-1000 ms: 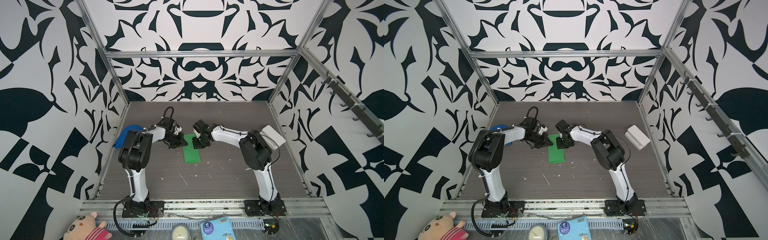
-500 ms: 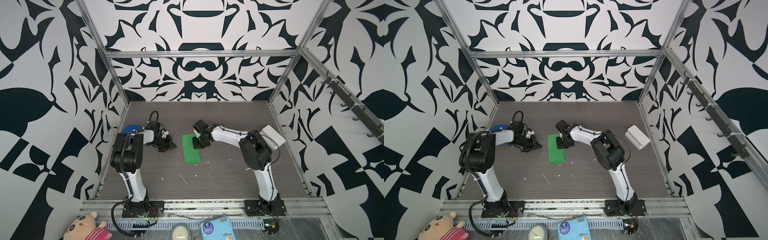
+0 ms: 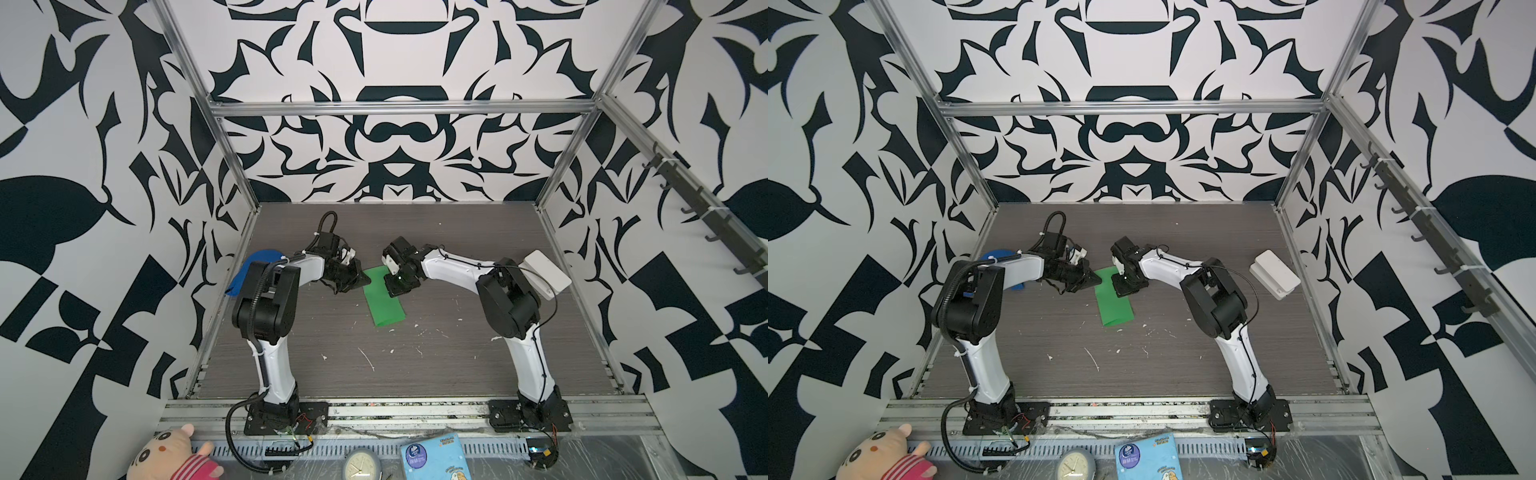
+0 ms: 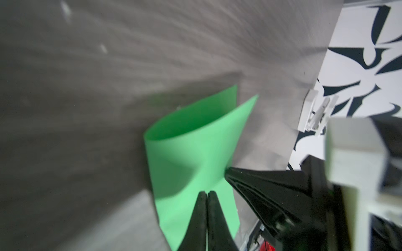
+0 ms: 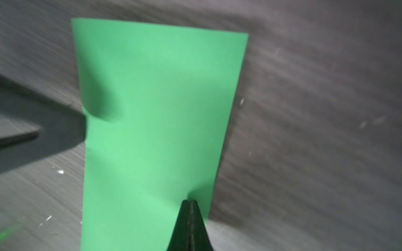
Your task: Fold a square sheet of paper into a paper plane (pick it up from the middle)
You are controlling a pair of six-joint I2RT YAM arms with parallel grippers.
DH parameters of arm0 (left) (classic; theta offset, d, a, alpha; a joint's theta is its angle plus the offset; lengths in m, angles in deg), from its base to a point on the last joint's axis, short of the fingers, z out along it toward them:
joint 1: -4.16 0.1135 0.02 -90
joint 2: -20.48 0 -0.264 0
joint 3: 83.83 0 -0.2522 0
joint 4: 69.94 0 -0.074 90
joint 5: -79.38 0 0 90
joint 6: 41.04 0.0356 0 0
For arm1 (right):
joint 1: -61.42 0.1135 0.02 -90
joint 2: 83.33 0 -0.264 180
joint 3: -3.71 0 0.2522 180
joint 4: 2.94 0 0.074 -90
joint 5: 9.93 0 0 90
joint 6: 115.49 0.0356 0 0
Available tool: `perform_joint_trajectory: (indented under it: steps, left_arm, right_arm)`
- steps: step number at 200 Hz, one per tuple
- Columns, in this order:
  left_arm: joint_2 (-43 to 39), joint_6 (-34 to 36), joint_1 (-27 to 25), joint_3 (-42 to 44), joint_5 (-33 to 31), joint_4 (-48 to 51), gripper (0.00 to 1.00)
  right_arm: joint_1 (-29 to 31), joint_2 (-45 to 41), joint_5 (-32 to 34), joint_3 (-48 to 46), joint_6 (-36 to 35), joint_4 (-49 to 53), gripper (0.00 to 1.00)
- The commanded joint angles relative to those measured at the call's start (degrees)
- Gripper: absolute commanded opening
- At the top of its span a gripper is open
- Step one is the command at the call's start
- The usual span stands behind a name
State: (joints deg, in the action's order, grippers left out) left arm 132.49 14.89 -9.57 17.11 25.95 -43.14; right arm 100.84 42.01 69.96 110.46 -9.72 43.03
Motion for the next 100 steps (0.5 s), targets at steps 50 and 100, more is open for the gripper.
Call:
perform_joint_trajectory:
  steps: [50,100]
  left_arm:
    - [3.70,0.66,0.64,0.88,-3.51,0.85,0.05]
    - [3.22,0.37,0.65,2.49,-5.25,0.41,0.05]
  right_arm:
    - [-2.41,1.90,0.72,3.51,-8.36,5.83,0.00]
    - [1.42,-9.02,-3.50,-2.11,16.80,-1.47,0.00]
